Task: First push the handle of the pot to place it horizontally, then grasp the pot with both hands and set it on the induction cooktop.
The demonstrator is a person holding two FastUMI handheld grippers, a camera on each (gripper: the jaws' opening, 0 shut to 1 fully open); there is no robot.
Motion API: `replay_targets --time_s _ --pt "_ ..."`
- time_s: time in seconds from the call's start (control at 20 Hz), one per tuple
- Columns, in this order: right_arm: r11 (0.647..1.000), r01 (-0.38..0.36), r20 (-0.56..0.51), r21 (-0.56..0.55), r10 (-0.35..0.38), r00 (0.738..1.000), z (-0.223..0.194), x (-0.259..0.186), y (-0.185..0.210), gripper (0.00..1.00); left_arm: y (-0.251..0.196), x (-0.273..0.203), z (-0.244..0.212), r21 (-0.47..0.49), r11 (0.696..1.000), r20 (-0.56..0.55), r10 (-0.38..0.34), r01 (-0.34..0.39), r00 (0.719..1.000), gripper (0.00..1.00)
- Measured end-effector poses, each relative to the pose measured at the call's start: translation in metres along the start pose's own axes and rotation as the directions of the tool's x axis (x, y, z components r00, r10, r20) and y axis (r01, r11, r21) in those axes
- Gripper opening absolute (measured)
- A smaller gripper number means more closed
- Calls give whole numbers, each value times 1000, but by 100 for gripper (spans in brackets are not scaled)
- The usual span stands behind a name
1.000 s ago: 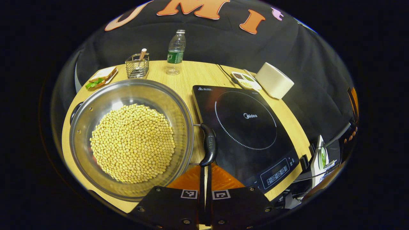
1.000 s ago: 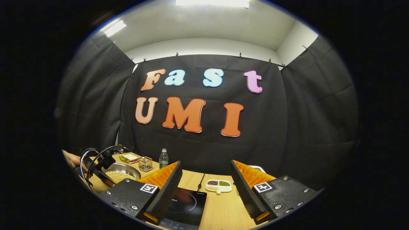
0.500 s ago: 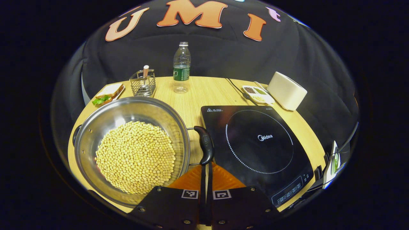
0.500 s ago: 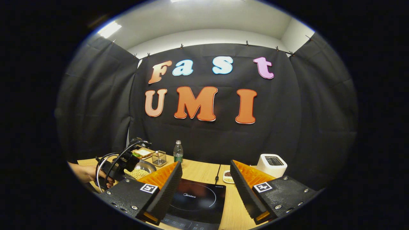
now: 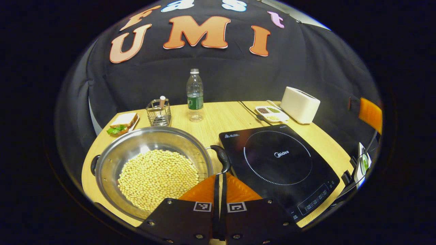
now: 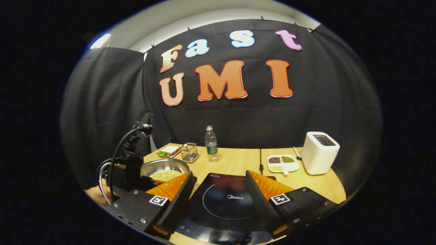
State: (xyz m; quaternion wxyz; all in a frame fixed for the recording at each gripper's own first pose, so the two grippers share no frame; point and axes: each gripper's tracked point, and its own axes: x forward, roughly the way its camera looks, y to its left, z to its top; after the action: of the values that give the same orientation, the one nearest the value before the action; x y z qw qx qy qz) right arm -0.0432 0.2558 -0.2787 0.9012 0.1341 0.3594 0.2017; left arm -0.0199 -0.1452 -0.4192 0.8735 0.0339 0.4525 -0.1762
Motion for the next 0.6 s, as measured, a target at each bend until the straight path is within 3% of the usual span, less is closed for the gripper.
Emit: replay_targets --time_s 0.35,0.5,0.6 --pt "992 -95 -176 87 109 978 -43 51 67 94 100 -67 18 0 985 94 170 -171 981 1" --pt "992 -97 -226 82 114 967 -53 73 86 94 148 -86 24 16 963 124 263 -267 957 43" --pt "992 -96 -259 86 115 959 -61 88 95 95 176 -98 23 -5 947 118 321 -322 940 58"
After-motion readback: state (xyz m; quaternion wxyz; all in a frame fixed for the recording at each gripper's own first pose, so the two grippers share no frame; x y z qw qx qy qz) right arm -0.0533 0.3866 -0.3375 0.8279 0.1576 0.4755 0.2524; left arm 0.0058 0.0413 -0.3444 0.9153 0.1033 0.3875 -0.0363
